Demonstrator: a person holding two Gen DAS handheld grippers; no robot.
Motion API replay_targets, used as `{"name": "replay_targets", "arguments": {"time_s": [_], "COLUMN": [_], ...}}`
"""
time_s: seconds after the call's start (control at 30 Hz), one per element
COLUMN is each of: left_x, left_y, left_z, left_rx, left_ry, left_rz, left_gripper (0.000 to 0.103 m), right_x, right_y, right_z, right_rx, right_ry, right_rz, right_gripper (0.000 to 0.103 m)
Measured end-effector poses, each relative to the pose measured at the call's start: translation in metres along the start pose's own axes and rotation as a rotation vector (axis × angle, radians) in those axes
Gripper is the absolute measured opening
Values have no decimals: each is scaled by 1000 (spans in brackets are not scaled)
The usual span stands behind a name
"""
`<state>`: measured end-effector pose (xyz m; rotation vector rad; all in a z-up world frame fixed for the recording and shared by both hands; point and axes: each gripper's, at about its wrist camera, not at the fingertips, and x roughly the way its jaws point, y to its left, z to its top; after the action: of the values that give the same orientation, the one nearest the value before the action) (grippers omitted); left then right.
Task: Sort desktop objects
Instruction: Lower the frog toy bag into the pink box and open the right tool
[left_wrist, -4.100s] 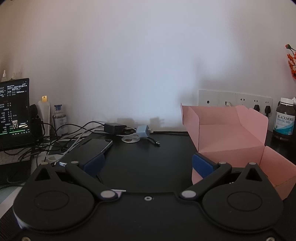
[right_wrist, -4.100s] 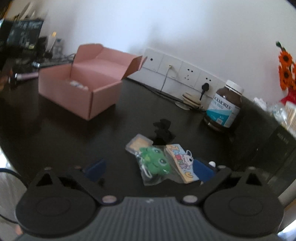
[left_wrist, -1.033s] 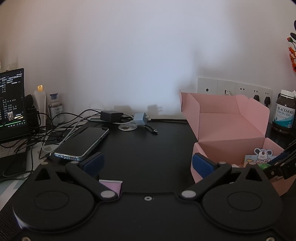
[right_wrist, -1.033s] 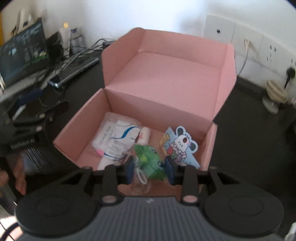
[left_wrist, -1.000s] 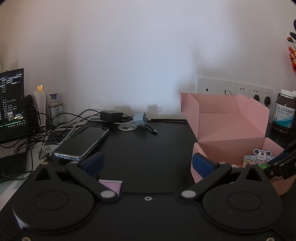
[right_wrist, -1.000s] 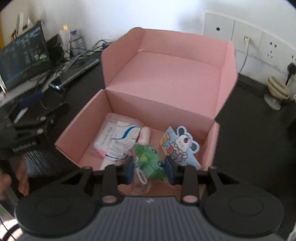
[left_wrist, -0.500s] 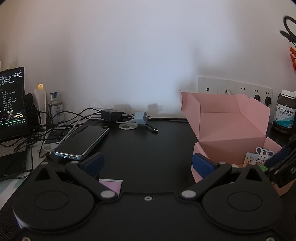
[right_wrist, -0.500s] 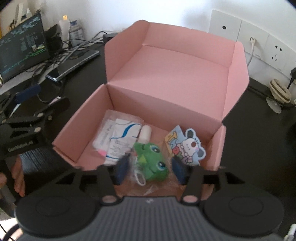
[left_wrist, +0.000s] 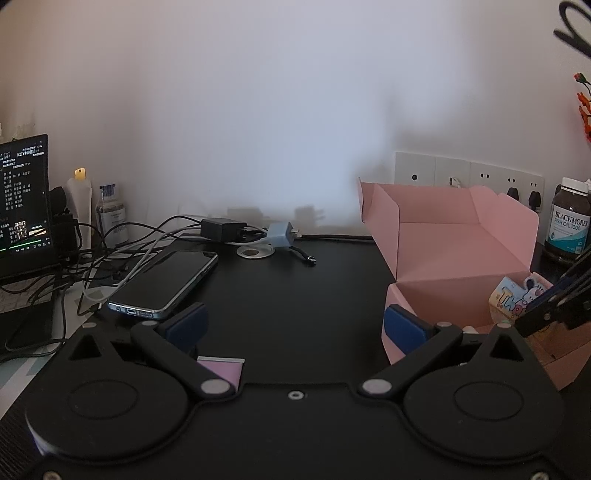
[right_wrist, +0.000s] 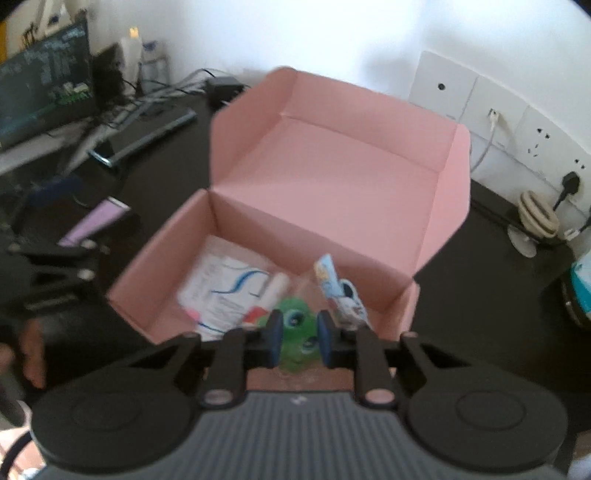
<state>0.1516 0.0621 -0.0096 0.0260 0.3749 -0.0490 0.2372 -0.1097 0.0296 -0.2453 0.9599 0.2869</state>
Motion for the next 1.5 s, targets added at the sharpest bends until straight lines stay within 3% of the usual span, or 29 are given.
{"name": "replay_targets", "arguments": {"time_s": [0.23, 0.53, 0.63, 0.83, 0.93, 1.0, 1.2, 1.5], "left_x": [1, 2, 2, 3, 2, 2, 2, 3], "left_y": [0, 0, 0, 2, 2, 2, 2, 2], "left_z": [0, 1, 1, 1, 1, 1, 0, 0], "left_rx": [-1, -1, -3, -3, -4, -5, -4, -6], "left_ry": [5, 9, 9, 11, 9, 10, 9, 8], "left_rz": [-2, -6, -5, -6, -8, -8, -9, -7], "left_gripper": [103, 103, 103, 103, 103, 103, 103, 103], "right_x": [18, 23, 9, -14, -12, -12, -26, -3], "right_y": [-3, -12, -11, -5, -9, -15, -23, -21], "right_z": [5, 4, 9, 13, 11, 10, 12, 3], "right_rx": [13, 88, 101, 26, 43, 50, 84, 108], "right_ry": [26, 53, 20, -42, -37, -48, -108, -7], "right_rz": [-21, 25, 69, 2, -52, -69, -80, -52], "right_gripper": [19, 20, 20, 20, 19, 11, 11, 11]}}
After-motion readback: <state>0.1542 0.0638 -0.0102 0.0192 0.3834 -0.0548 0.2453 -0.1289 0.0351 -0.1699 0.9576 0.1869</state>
